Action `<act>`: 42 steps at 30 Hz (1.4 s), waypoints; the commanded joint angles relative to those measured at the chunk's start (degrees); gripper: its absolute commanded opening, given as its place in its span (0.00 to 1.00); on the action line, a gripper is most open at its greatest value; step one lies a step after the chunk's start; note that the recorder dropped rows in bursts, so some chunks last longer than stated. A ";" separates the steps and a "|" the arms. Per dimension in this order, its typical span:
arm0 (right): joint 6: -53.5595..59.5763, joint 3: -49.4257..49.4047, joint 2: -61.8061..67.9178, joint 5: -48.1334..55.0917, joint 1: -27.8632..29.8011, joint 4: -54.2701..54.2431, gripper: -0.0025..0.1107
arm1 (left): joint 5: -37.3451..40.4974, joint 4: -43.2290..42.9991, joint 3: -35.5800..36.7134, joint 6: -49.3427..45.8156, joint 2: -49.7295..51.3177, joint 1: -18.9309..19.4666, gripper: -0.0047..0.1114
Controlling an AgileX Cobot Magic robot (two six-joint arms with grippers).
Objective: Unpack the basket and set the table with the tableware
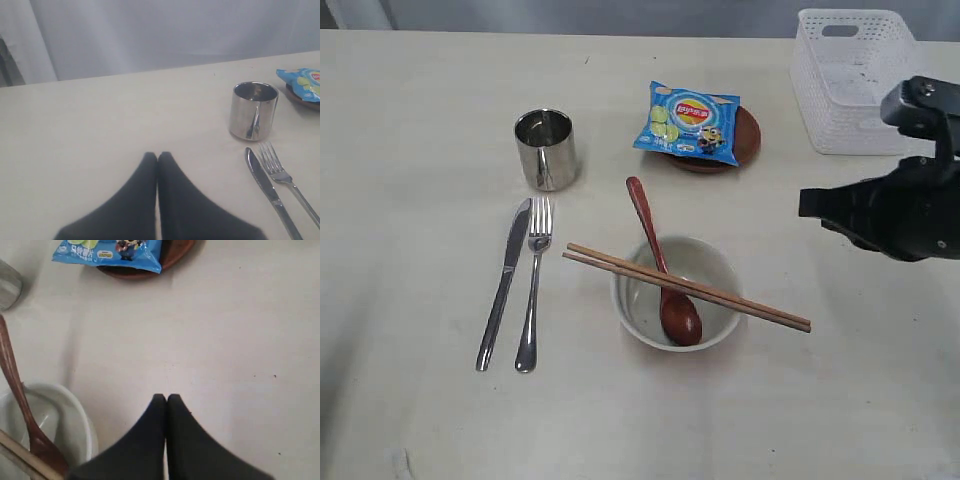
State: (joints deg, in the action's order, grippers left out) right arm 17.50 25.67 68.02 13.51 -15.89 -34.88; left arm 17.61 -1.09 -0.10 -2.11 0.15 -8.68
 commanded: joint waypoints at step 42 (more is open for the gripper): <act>1.63 -3.74 -58.59 4.85 11.34 11.19 0.02 | -0.45 -0.12 0.10 0.20 -0.15 0.08 0.04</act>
State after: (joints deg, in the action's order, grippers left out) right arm 18.15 22.12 14.00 16.79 -10.30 -28.32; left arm 17.61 -1.09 -0.10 -2.11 0.15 -8.68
